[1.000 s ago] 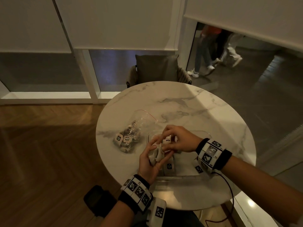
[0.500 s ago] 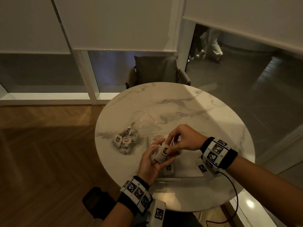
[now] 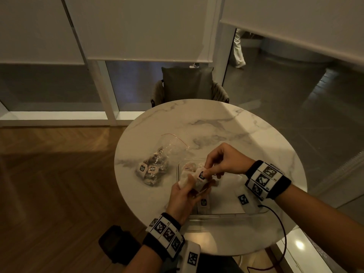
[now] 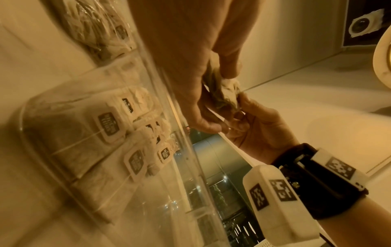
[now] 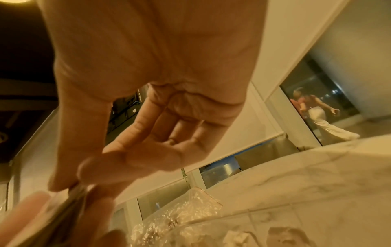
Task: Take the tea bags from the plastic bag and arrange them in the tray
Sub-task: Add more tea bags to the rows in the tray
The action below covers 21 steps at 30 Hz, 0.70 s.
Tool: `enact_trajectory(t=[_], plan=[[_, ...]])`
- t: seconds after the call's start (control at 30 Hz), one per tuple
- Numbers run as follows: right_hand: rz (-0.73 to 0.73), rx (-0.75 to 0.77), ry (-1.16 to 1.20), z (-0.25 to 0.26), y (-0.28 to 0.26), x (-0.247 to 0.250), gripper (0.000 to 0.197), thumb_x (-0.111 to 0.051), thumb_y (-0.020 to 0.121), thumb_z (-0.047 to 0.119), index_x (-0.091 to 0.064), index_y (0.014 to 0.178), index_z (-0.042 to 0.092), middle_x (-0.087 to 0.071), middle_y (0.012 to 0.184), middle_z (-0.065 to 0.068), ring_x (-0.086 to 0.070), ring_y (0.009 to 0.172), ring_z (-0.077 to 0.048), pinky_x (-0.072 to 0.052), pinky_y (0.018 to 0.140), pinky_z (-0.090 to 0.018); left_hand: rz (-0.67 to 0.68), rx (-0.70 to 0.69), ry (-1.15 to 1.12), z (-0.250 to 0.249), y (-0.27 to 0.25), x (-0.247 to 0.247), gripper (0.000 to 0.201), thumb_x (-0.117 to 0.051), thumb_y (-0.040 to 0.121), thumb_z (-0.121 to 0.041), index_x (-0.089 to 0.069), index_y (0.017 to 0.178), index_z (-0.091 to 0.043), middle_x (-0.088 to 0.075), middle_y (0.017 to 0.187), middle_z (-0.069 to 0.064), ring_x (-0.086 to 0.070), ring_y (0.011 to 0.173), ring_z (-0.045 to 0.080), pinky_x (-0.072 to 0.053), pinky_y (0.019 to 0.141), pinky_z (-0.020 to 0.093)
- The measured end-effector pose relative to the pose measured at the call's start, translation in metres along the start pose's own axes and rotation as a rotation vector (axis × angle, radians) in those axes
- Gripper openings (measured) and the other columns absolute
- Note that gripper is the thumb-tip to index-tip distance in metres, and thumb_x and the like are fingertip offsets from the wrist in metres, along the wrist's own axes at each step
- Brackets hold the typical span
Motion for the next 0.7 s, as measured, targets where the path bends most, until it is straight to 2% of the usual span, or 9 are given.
enact_trajectory(t=[0.13,0.23,0.33,0.43,0.53,0.6,0.7], plan=[[-0.001,-0.005,0.149,0.0,-0.005,0.0,0.01,-0.081,0.074,0.007,-0.074,0.079,0.002,-0.071,0.071,-0.016,-0.062,0.052,-0.017,-0.048,0.048,-0.022,-0.011,-0.013,0.067,0.003,0.001,0.002,0.033,-0.041,0.1,-0.026,-0.06,0.116,-0.003,-0.075,0.105,0.015,-0.073,0.095,0.028,-0.059,0.079,0.03],[-0.022,-0.053,0.182,-0.004,-0.008,0.004,0.011,-0.08,0.074,0.007,-0.074,0.082,0.0,-0.071,0.072,-0.016,-0.063,0.053,-0.017,-0.048,0.048,-0.021,-0.038,-0.022,0.141,0.007,0.003,0.005,0.031,-0.056,0.092,-0.025,-0.06,0.107,0.001,-0.07,0.11,0.024,-0.07,0.096,0.033,-0.058,0.067,0.024],[-0.009,-0.093,0.2,-0.008,-0.011,0.007,0.012,-0.075,0.079,-0.001,-0.073,0.091,-0.003,-0.072,0.075,-0.015,-0.063,0.054,-0.016,-0.049,0.049,-0.02,-0.035,-0.026,0.213,0.008,0.004,0.006,0.025,-0.073,0.085,-0.02,-0.055,0.09,-0.003,-0.067,0.101,0.022,-0.067,0.088,0.034,-0.056,0.057,0.023],[-0.009,-0.103,0.201,-0.006,-0.014,0.006,0.022,-0.072,0.082,-0.003,-0.071,0.104,-0.002,-0.07,0.077,-0.014,-0.062,0.055,-0.014,-0.051,0.052,-0.021,0.038,-0.035,0.251,0.009,0.003,0.003,0.019,-0.069,0.087,-0.007,-0.053,0.095,-0.002,-0.071,0.104,0.02,-0.072,0.09,0.036,-0.054,0.057,0.027],[-0.102,-0.1,0.237,-0.004,-0.014,0.013,0.025,-0.067,0.086,-0.004,-0.07,0.11,0.001,-0.067,0.081,-0.014,-0.06,0.054,-0.013,-0.052,0.053,-0.021,0.07,-0.039,0.234,0.007,0.0,-0.002,0.02,-0.063,0.092,-0.002,-0.048,0.104,-0.006,-0.072,0.107,0.021,-0.073,0.091,0.034,-0.056,0.058,0.027],[-0.171,-0.086,0.296,-0.005,-0.013,0.022,0.027,-0.064,0.087,-0.005,-0.07,0.112,0.003,-0.065,0.082,-0.013,-0.059,0.054,-0.013,-0.053,0.055,-0.022,0.071,-0.047,0.224,0.004,-0.001,-0.005,0.022,-0.063,0.091,-0.006,-0.047,0.106,-0.008,-0.073,0.108,0.019,-0.073,0.091,0.032,-0.057,0.06,0.026],[-0.15,-0.101,0.403,-0.007,-0.015,0.024,0.026,-0.061,0.086,-0.007,-0.072,0.107,0.004,-0.069,0.081,-0.012,-0.06,0.054,-0.012,-0.052,0.055,-0.019,0.053,-0.039,0.169,0.0,-0.002,-0.008,0.03,-0.06,0.089,-0.023,-0.053,0.115,-0.009,-0.073,0.107,0.019,-0.073,0.093,0.033,-0.06,0.065,0.029]])
Point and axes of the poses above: each hand's wrist, its own y-axis towards the middle knuckle, its own x-axis out of the back of the hand, z = x × y, the point moved 6 cm from there along y, towards the middle knuckle
